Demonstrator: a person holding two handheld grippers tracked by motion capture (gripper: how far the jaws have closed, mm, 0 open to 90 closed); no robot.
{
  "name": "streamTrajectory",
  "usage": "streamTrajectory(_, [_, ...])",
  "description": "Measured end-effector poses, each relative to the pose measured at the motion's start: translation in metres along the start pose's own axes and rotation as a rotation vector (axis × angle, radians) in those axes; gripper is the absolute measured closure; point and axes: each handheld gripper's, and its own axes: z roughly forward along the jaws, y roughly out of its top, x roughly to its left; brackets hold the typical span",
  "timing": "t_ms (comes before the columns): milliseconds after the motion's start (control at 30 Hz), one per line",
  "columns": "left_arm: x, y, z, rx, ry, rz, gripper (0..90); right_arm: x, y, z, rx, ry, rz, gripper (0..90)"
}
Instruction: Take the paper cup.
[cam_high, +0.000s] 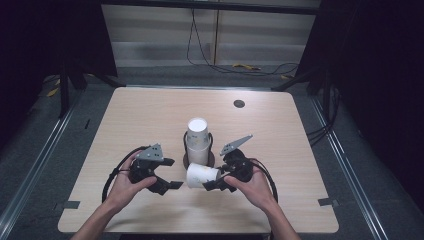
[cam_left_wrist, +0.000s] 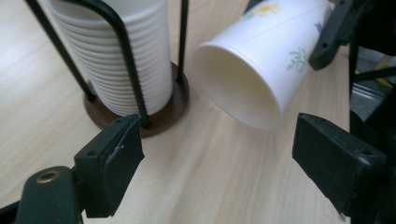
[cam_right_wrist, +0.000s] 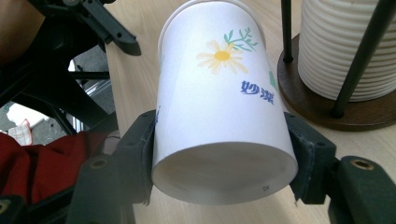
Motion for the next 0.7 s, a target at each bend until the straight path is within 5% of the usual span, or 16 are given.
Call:
streamTrajectory(300, [0.001, -0.0054, -0.006, -0.034, -0.019, -0.027, 16.2, -0.0006, -0.0032, -0.0045, -0.059, 0.023, -0.021, 36.1])
streamTrajectory(700, [-0.0013, -0.0088, -0.0073, -0.116, -0.008, -0.014, 16.3, 0.0011, -0.0027, -0.0051, -0.135, 0.078, -0.042, 36.1])
